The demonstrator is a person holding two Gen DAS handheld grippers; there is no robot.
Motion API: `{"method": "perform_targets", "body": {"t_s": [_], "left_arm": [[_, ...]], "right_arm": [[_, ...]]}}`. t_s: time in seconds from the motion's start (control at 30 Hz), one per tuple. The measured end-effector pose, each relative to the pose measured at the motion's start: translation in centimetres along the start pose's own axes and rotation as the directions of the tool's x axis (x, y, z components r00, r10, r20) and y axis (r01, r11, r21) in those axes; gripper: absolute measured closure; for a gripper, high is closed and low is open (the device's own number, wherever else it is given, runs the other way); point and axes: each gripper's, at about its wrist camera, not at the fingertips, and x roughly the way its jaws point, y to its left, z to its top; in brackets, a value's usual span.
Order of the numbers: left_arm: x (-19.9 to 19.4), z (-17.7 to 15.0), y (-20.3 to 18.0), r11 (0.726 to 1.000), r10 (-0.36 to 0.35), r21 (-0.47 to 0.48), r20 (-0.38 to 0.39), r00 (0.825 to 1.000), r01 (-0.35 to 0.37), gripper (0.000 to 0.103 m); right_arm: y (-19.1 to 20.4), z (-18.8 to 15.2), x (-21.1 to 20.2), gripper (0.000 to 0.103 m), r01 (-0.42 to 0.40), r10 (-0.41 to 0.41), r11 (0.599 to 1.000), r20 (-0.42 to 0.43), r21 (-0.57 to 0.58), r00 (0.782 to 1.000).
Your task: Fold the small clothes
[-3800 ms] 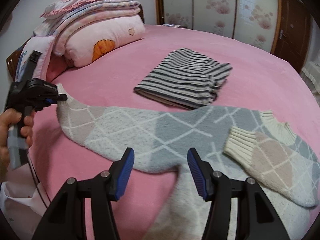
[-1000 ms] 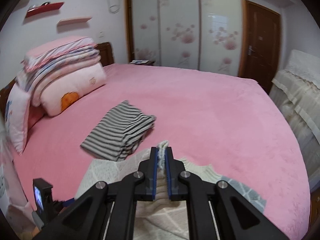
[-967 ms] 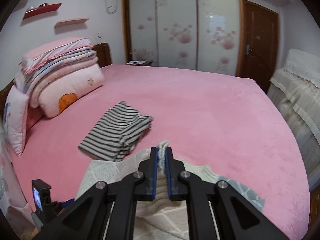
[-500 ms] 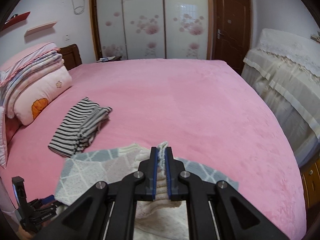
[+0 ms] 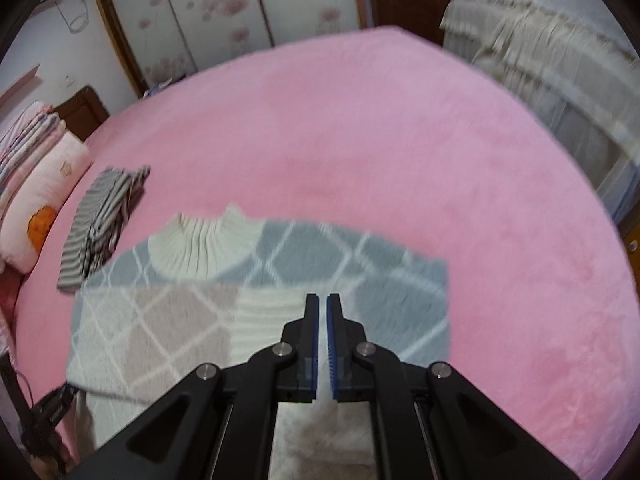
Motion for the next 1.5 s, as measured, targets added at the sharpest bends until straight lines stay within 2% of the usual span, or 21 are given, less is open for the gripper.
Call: {"method": "perform_targets", "body": {"t_s": [0.17,0.27,0.33,0.43,0.53,0.57,0.6,0.7,0.8,0.87,0.93,1.07,1.33,1.5], "left_arm": [[0.0,-0.1,-0.1,1.000,0.013,0.015,0.009,1.000,-0.013,0.088],[-0.1,-0.2,0.0,1.000,0.008,0.009,0.011,1.000,-0.009,0.085],[0.0,-0.2,0.1,1.000,0.001,0.003,0.007,1.000,-0.001,0.084],[0.1,-0.2,0.1,1.000,-0.005,0.000,0.006,1.000,0.005,0.084],[0.3,-0.2,-0.1,1.000,0.000,0.014,0.006,1.000,0.000,0.088],[0.3,-0.2,-0.3,1.000,0.004,0.019,0.007,1.000,-0.004,0.090],[0.3,-0.2,-0.4,1.000,0.015,0.026,0.009,1.000,-0.015,0.091],[0.0,-0.2,-0.4,0.999,0.021,0.031,0.012,1.000,-0.021,0.092],[-0.4,-0.2,-0.2,0.999,0.022,0.049,0.017,1.000,-0.023,0.092],[-0.5,-0.2,-0.1,0.998,0.021,0.060,0.016,1.000,-0.022,0.093],[-0.6,-0.3,-0.1,0.997,0.023,0.072,0.016,1.000,-0.024,0.093],[-0.4,-0.4,-0.1,0.995,0.029,0.091,0.010,1.000,-0.030,0.093],[-0.7,-0.3,0.5,0.998,0.002,0.065,0.014,1.000,-0.003,0.093],[0.1,-0.4,0.9,0.999,-0.011,0.045,-0.014,1.000,0.011,0.092]], "right_arm": [[-0.2,-1.5,2.7,0.097,-0.060,0.065,0.997,-0.095,0.050,0.993],[-0.7,-2.4,3.6,0.085,-0.080,0.091,0.992,-0.119,0.095,0.989],[-1.1,-2.8,3.7,0.067,-0.110,0.126,0.985,-0.117,0.135,0.985],[-1.4,-3.4,4.0,0.060,-0.151,0.173,0.972,-0.118,0.179,0.978],[-1.1,-3.4,4.2,0.063,-0.150,0.171,0.974,-0.115,0.170,0.979],[-0.9,-3.3,4.2,0.070,-0.156,0.176,0.974,-0.113,0.165,0.978],[-0.7,-3.3,4.2,0.087,-0.149,0.168,0.977,-0.115,0.153,0.979],[-0.5,-3.3,2.7,0.094,-0.129,0.139,0.984,-0.073,0.121,0.988],[-0.5,-3.5,0.1,0.095,-0.125,0.127,0.987,-0.007,0.100,0.992],[-0.5,-3.7,-0.8,0.095,-0.092,0.091,0.993,0.014,0.076,0.996],[-0.6,-4.1,-0.4,0.095,-0.050,0.050,0.997,0.003,0.055,0.999],[-1.4,-5.0,1.8,0.095,-0.029,0.033,0.998,-0.058,0.064,0.998],[-1.0,-5.2,1.4,0.095,0.009,-0.009,0.999,0.001,0.054,1.000],[-0.9,-5.6,2.5,0.095,0.034,-0.033,0.999,-0.039,0.036,0.999]]}}
